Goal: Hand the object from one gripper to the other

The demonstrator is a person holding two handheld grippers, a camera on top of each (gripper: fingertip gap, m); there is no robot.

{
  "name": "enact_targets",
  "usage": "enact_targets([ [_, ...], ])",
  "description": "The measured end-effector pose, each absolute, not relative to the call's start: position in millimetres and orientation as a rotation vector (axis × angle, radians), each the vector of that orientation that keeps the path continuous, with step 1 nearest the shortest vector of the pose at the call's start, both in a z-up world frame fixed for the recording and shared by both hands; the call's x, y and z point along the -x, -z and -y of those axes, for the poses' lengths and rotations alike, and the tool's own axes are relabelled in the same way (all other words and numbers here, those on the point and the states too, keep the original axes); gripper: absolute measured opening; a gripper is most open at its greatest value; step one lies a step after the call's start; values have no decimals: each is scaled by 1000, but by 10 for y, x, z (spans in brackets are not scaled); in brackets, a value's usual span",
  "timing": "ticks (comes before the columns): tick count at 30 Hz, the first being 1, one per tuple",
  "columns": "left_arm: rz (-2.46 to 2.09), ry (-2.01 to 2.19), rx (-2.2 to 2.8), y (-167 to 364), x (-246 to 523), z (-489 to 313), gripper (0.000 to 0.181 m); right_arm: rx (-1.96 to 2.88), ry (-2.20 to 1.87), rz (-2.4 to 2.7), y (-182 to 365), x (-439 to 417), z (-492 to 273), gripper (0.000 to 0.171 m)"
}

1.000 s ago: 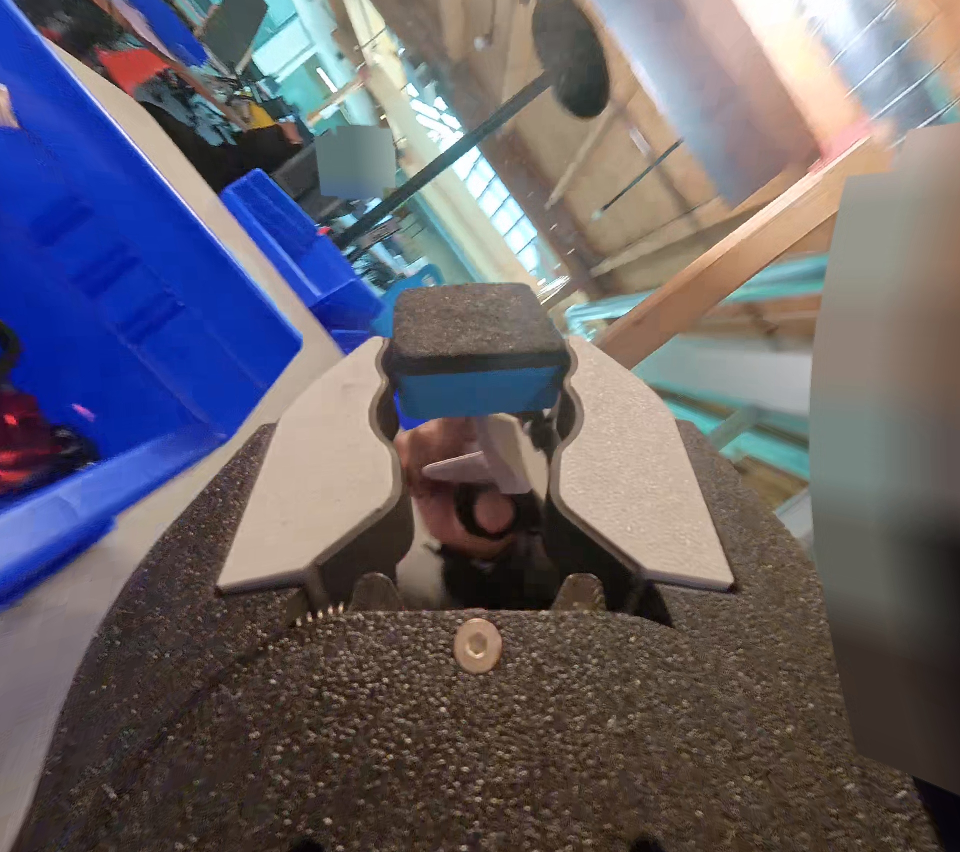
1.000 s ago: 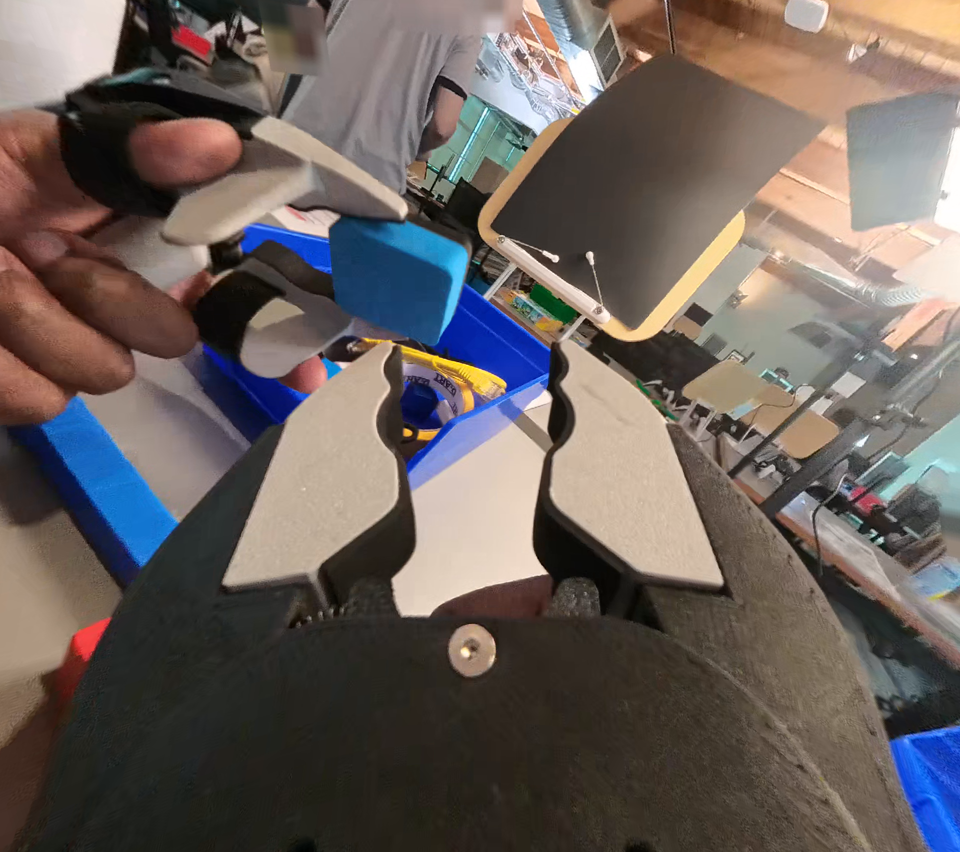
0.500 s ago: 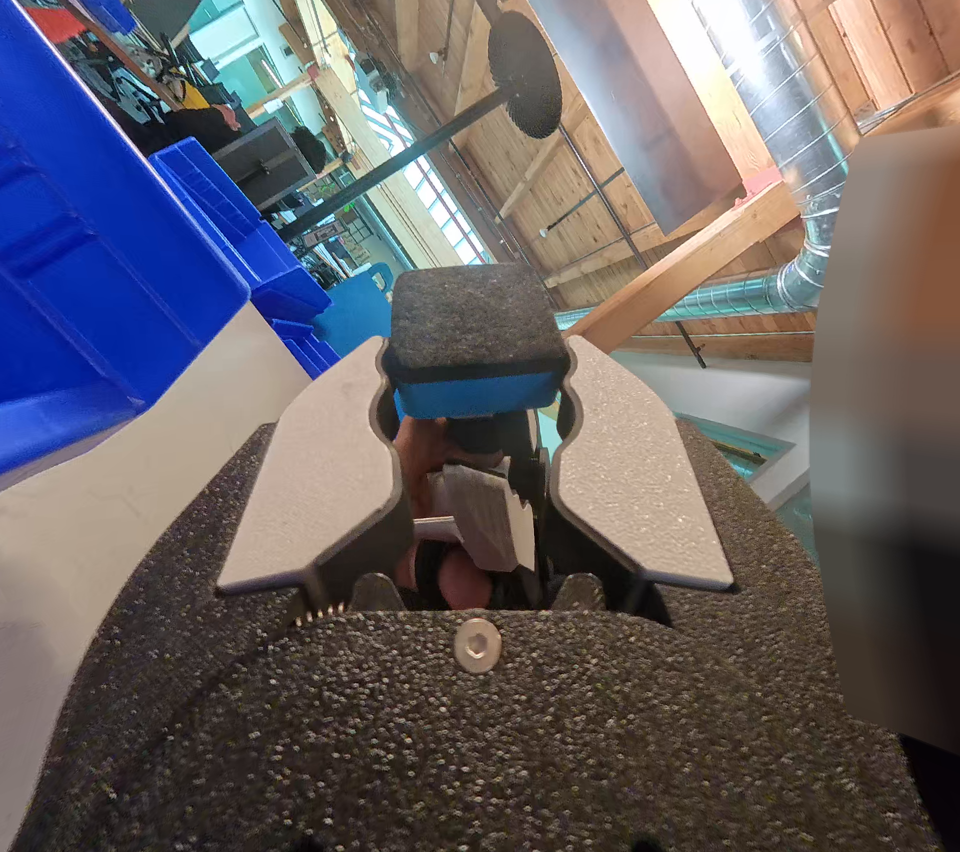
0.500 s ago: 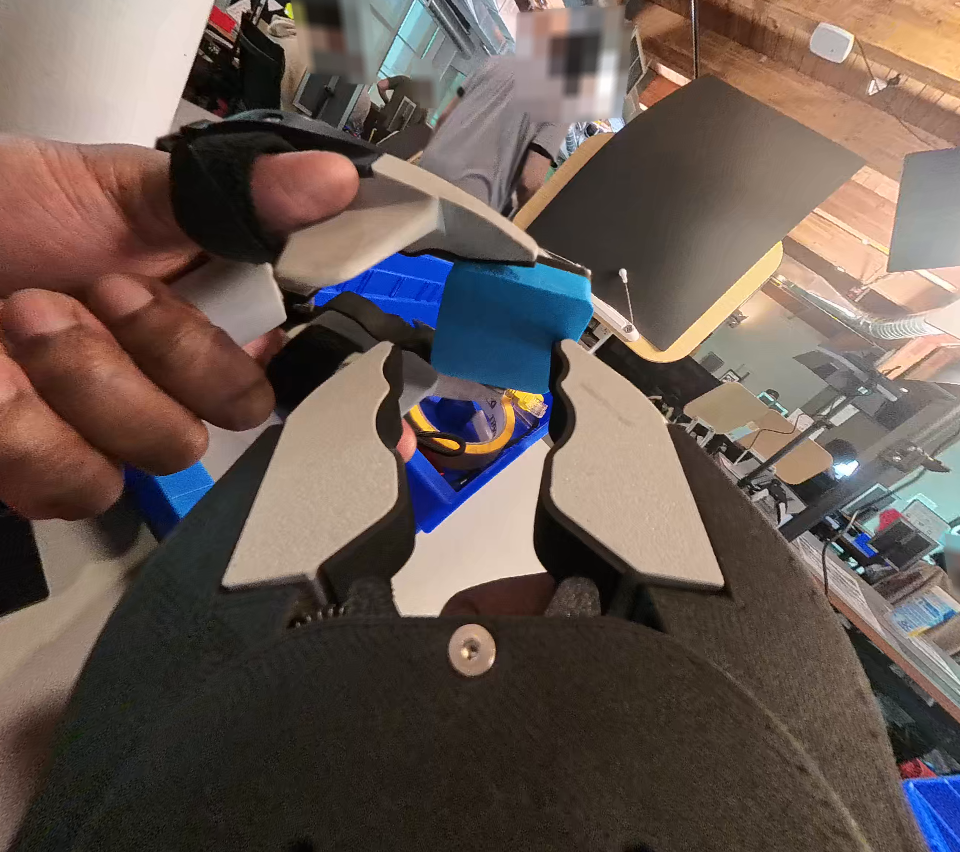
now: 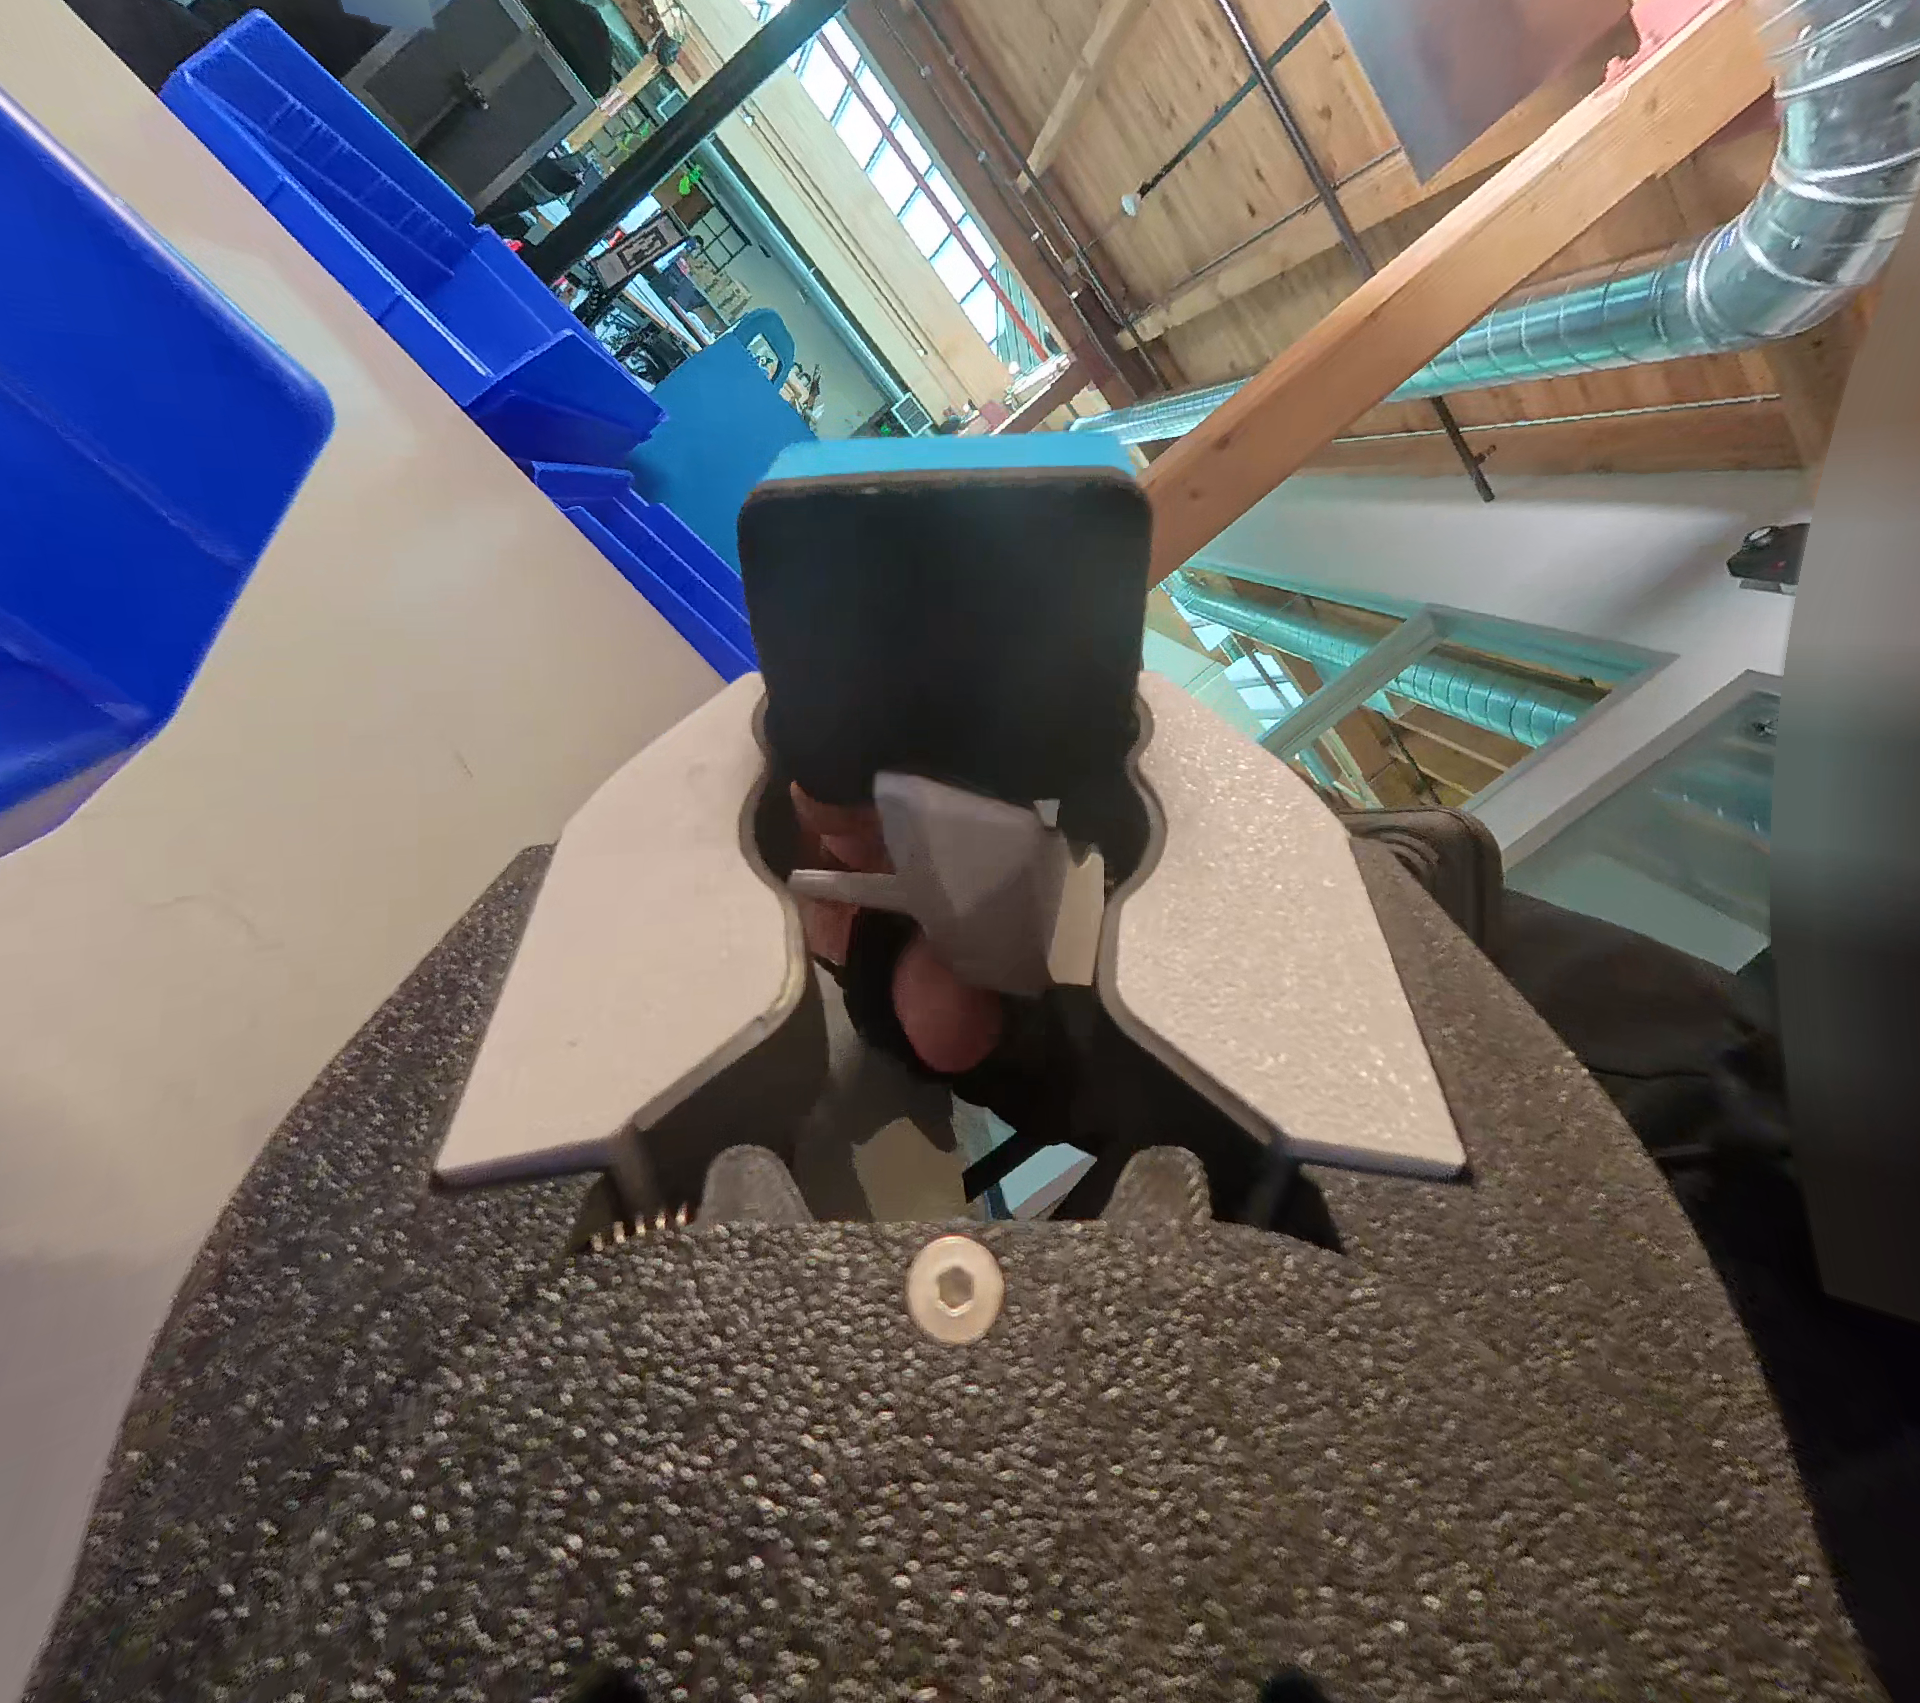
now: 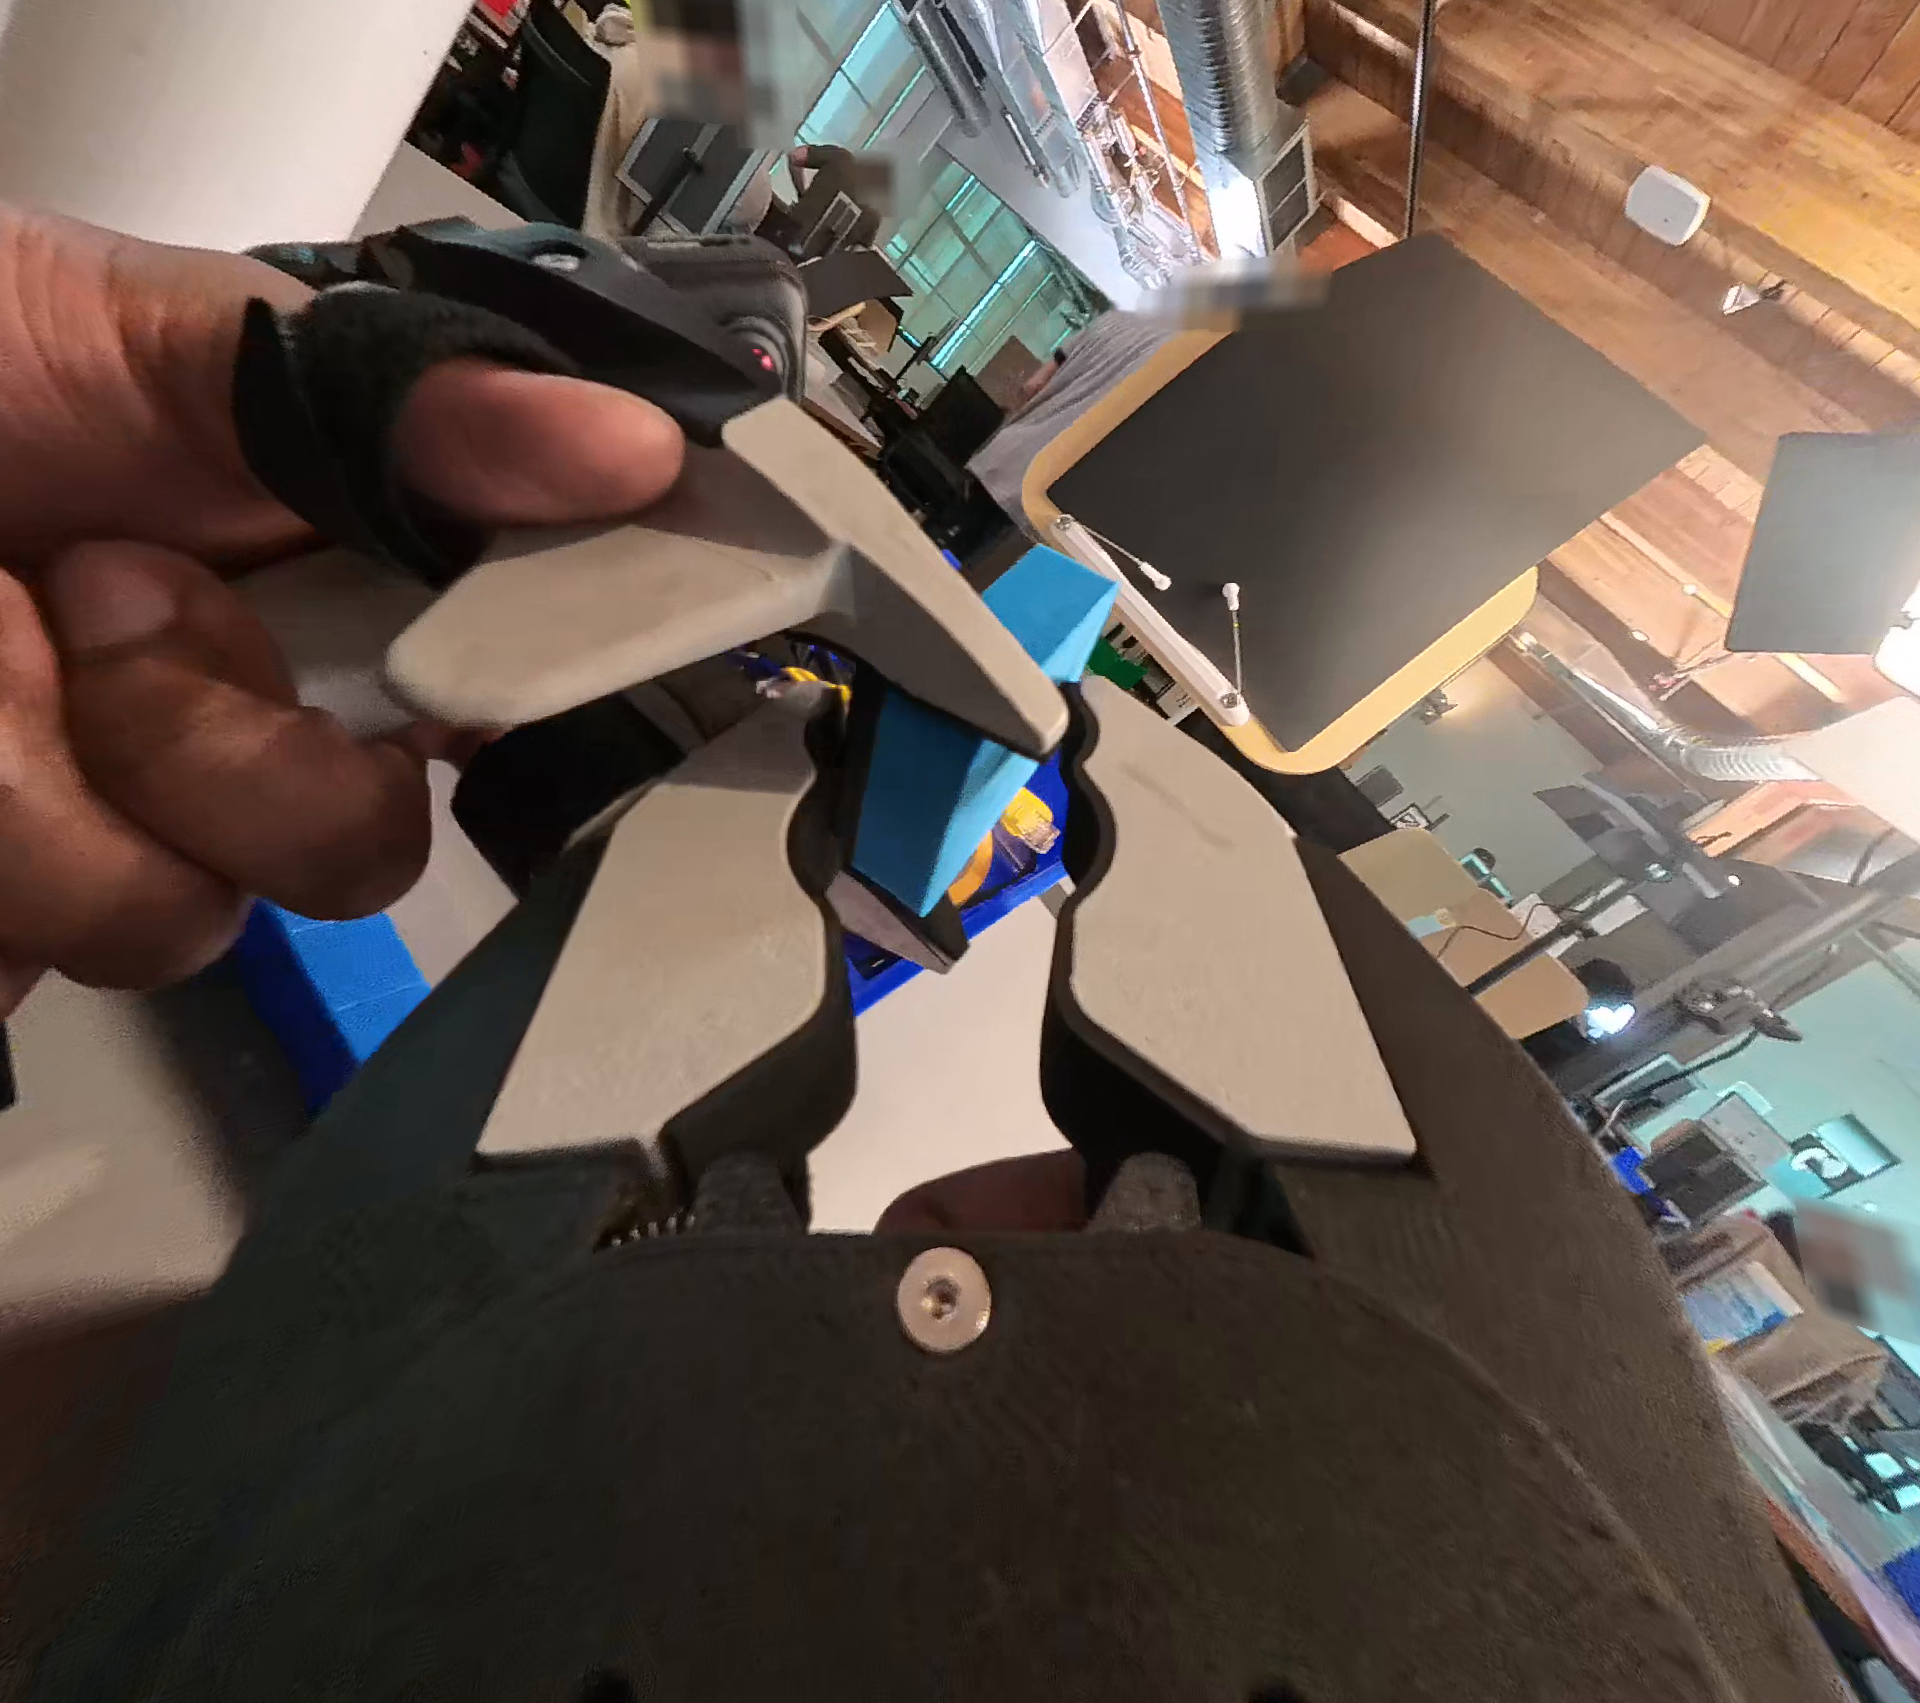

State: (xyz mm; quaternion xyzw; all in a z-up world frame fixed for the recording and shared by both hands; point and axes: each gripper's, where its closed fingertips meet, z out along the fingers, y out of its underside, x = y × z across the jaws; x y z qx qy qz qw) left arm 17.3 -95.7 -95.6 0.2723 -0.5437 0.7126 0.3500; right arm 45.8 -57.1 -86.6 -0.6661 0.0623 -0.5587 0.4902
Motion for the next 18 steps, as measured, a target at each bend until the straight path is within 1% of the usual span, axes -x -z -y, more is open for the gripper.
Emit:
enact_targets([
  [3,1474,-1846,-680,967,-168,965,60,1634,1349,-125,880,-445,577,35],
  [6,1615,-1927,-583,941,-168,937,69,1642,1300,-87,894,-409,575,30],
  [11,2006,-2121,-353,955,-199,888,81,1693,1014,-53,967,-323,586,28],
  [15,2210,-2202,-206,971,-218,860,81,1748,763,-8,1084,-211,601,28],
  [18,2371,-2184,-76,1070,-221,841,71,1759,648,-1,1143,-168,615,28],
])
